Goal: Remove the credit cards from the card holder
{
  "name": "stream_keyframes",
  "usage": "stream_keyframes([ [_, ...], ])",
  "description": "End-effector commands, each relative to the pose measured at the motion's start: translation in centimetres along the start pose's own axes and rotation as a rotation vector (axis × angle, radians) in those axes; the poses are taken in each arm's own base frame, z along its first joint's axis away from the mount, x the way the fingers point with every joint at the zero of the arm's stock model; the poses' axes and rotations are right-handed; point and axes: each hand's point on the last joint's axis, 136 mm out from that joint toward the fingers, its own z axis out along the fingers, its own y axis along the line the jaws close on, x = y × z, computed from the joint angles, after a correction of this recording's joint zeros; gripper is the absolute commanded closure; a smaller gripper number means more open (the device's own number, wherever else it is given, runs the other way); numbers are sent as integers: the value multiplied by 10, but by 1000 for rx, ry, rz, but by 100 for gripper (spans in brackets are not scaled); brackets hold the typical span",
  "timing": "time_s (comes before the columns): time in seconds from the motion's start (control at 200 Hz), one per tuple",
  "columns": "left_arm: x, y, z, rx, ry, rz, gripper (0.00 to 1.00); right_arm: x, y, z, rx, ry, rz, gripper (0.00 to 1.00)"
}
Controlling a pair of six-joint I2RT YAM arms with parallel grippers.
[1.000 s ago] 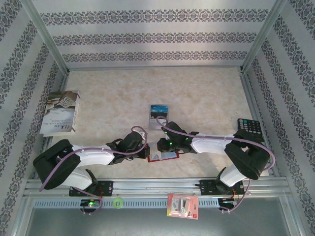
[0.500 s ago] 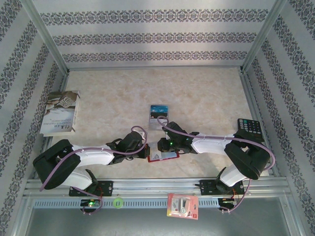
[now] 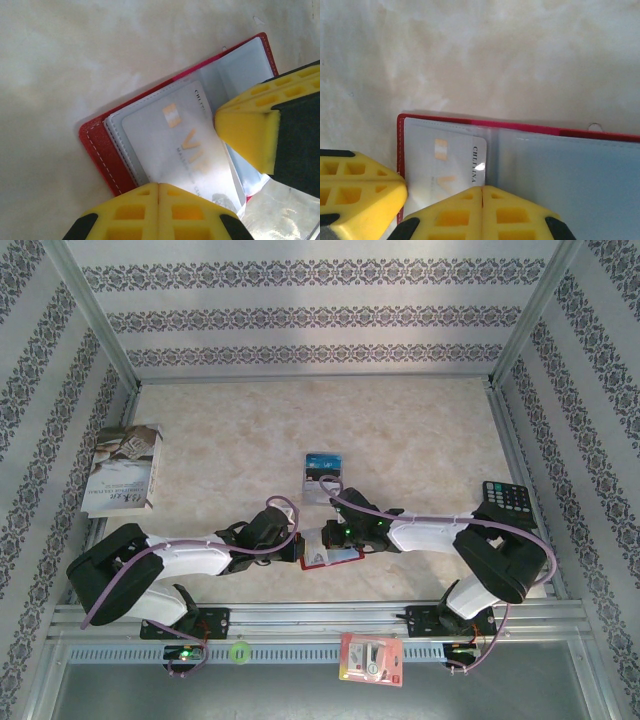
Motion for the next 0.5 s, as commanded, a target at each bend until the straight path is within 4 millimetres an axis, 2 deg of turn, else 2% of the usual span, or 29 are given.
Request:
stream_keyframes([
  [0.0, 10, 21, 0, -58, 25, -23, 100, 5, -7, -9, 30, -22, -8, 100],
  [0.26, 5, 23, -6, -60, 15, -23, 100, 4, -30, -31, 154, -87, -15, 100],
  [0.31, 4, 22, -7, -55, 13, -21, 100, 4, -25, -34, 134, -92, -23, 100],
  [0.36, 3, 21, -7, -51, 19, -15, 100, 4, -12, -34, 65, -87, -41, 100],
  [0.395, 3, 21, -7, -54, 21, -13, 100, 6, 0, -33, 4, -74, -52, 93],
  [0.455, 3, 21, -6, -54, 21, -12, 100, 12, 16, -29, -71, -23, -60, 75],
  [0.495, 2, 20, -6, -53, 21, -11, 100, 20, 25, -25, -109, 12, -66, 67],
])
